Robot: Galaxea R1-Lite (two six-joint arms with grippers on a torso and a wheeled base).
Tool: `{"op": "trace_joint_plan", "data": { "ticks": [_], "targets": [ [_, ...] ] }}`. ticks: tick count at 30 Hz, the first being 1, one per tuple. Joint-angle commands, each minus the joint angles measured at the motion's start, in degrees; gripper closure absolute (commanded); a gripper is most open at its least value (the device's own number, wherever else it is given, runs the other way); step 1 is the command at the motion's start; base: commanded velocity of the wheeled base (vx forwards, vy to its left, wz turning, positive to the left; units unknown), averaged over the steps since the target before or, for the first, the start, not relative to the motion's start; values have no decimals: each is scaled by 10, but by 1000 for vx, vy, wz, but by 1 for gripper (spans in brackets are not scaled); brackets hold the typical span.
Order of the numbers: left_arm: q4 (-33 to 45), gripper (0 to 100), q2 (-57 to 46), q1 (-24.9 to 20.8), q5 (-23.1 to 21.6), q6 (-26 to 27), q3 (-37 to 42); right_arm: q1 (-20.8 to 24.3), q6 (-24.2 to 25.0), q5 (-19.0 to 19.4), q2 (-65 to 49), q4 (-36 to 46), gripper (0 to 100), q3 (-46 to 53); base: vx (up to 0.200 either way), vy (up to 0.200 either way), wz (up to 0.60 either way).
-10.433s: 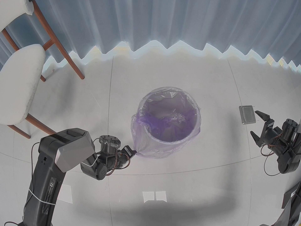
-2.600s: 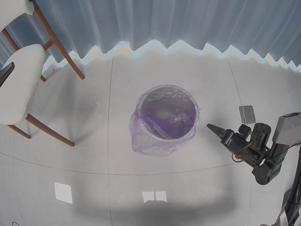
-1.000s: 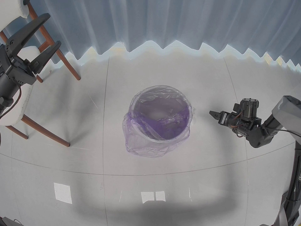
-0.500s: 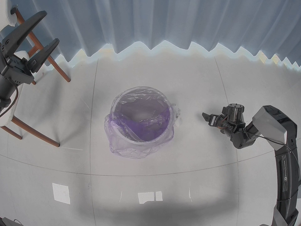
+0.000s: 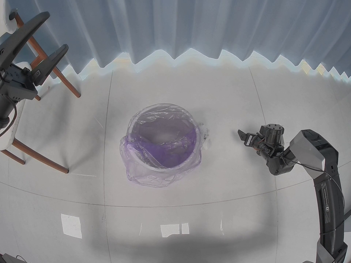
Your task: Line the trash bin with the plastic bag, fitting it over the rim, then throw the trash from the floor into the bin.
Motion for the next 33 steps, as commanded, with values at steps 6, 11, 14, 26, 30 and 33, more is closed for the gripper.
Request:
{"op": "trace_joint_plan", "data": {
  "ticks": [6, 11, 14, 26, 30, 33],
  "targets": [
    [0, 0, -5, 3, -2, 0, 2, 9, 40, 0, -37, -11, 0, 51, 0, -200, 0],
    [0, 0, -6, 3, -3, 0, 2, 9, 84, 1, -55, -3, 0, 53, 0, -200, 0],
    [-1, 0, -6, 3, -4, 0, 2, 10, 93, 2, -58, 3, 0, 54, 0, -67, 0],
    [5, 0, -15, 39, -21, -13, 11, 28, 193, 77, -136, 43, 0, 169, 0, 0, 0],
    [5, 0, -13, 56, -20, -8, 18, 39, 193, 99, -170, 99, 0, 213, 0, 0, 0],
    [0, 0, -19, 60, -19, -6, 26, 49, 193, 98, -175, 118, 0, 226, 0, 200, 0]
  ]
}}
